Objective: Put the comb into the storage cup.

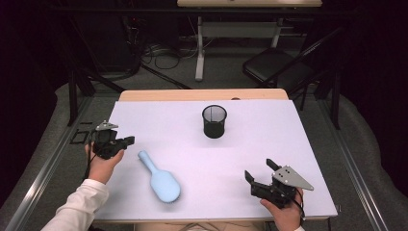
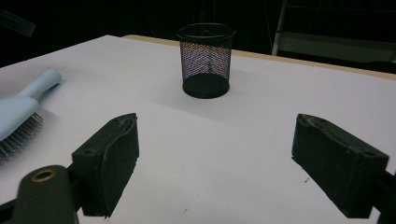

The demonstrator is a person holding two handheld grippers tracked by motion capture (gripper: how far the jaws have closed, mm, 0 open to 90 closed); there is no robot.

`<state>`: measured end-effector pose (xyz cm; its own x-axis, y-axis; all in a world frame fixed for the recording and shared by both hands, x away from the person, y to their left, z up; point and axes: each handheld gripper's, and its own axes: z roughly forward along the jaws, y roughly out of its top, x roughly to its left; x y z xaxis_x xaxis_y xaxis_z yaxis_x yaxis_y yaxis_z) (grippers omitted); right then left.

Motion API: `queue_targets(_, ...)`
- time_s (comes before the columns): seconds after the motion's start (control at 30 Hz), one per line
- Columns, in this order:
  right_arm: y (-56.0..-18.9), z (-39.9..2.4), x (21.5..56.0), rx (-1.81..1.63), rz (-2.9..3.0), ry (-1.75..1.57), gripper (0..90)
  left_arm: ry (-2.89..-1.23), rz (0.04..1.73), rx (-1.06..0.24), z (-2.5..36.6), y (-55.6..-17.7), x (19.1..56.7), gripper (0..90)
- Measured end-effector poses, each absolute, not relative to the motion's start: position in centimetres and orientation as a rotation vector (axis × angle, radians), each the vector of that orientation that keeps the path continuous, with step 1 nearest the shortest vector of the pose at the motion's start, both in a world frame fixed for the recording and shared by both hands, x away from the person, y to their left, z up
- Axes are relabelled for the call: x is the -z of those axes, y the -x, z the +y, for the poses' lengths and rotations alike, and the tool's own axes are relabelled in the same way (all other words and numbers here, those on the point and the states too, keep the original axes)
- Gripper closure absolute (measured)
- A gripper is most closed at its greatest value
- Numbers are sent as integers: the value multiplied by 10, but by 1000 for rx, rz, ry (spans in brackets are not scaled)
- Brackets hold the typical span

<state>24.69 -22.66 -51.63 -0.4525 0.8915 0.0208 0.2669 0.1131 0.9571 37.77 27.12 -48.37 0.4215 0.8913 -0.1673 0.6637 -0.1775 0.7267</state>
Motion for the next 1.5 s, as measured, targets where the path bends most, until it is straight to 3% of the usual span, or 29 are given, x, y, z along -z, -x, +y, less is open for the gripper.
queue_targets(0.63, -249, -224, 516, -1343, 1806, -1134, 56, -2098, 1345, -338, 242, -403, 511, 900)
queue_targets(1.5, -249, -226, 514, -1323, 1811, -1158, 0, -2188, 1363, -306, 224, -411, 531, 900)
